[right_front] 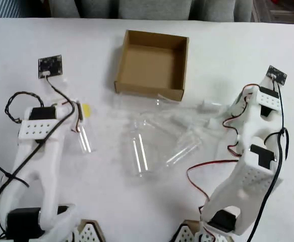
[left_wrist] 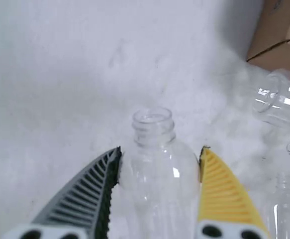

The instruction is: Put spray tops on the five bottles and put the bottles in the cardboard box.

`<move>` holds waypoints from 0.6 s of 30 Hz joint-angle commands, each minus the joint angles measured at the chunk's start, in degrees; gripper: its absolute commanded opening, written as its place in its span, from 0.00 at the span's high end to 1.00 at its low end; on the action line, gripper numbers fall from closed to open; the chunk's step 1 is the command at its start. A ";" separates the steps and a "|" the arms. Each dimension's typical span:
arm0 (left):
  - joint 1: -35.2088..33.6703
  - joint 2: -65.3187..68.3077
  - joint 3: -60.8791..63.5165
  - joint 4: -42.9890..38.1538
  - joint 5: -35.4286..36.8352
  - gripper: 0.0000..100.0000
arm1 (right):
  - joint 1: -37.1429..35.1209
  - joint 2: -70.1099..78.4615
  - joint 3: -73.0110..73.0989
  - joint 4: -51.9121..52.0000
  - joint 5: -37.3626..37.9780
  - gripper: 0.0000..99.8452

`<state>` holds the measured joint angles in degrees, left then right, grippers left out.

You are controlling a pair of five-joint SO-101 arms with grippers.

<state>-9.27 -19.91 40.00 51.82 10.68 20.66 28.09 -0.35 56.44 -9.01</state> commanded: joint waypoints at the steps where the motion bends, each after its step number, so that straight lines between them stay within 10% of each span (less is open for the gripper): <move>1: -0.48 -2.51 -0.35 -1.14 -0.79 0.88 | -0.40 0.13 -1.49 2.33 -0.26 0.92; 18: 4.44 -2.95 3.43 -5.36 -1.14 0.88 | 0.66 -22.99 -1.58 24.48 0.09 0.98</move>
<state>-7.69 -19.91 42.81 50.51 10.15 20.13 13.41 -1.14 76.84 -9.01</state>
